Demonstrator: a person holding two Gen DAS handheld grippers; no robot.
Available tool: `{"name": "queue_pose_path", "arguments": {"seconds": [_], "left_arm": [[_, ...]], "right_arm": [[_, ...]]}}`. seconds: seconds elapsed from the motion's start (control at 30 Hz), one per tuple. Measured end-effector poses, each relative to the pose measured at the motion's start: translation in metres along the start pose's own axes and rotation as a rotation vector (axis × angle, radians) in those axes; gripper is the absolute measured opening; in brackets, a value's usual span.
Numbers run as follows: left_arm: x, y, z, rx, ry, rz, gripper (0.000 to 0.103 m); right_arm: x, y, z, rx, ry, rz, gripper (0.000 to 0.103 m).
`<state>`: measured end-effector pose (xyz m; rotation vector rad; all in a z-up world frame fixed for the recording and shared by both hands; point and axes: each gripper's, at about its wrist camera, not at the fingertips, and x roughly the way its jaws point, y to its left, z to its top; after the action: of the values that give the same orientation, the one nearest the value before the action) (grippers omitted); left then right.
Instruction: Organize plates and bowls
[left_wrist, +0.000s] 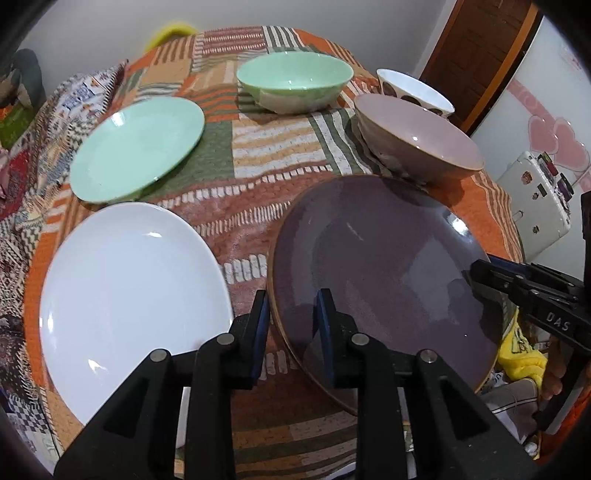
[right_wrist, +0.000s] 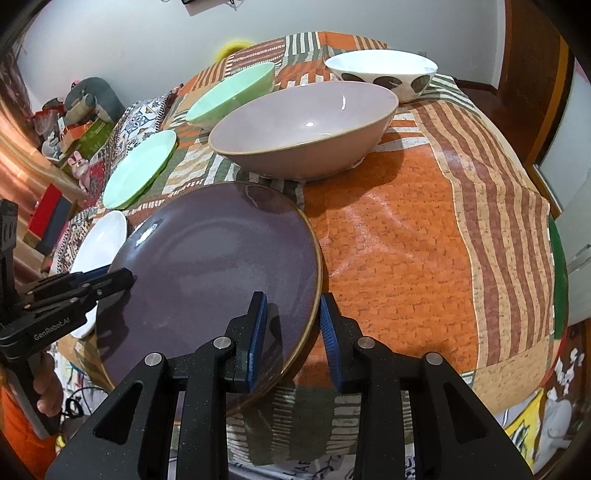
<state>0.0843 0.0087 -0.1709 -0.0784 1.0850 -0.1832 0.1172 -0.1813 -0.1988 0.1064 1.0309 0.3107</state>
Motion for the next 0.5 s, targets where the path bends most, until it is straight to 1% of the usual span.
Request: {"name": "queue_pose_path", "arguments": {"seconds": [0.1,0.17,0.3,0.43,0.5], "left_arm": [[-0.013,-0.003,0.0,0.032,-0.042,0.032,0.025],[-0.02,-0.002,0.001,0.036,-0.061,0.037,0.025],[-0.038,0.004,0.003,0.017,-0.109,0.048,0.026],[-0.061,0.012,0.004,-0.006,-0.168,0.063,0.027],[-0.076,0.017,0.004,-0.014,-0.204,0.077,0.027]], "right_arm": [[-0.007,-0.001,0.001,-0.001,-0.013,0.003,0.028],[-0.014,-0.001,0.002,-0.006,-0.032,-0.004,0.029],[-0.027,0.003,0.005,-0.022,-0.066,-0.012,0.029],[-0.04,0.013,0.01,-0.052,-0.109,-0.012,0.036],[-0.046,0.021,0.013,-0.076,-0.133,-0.011,0.036]]}}
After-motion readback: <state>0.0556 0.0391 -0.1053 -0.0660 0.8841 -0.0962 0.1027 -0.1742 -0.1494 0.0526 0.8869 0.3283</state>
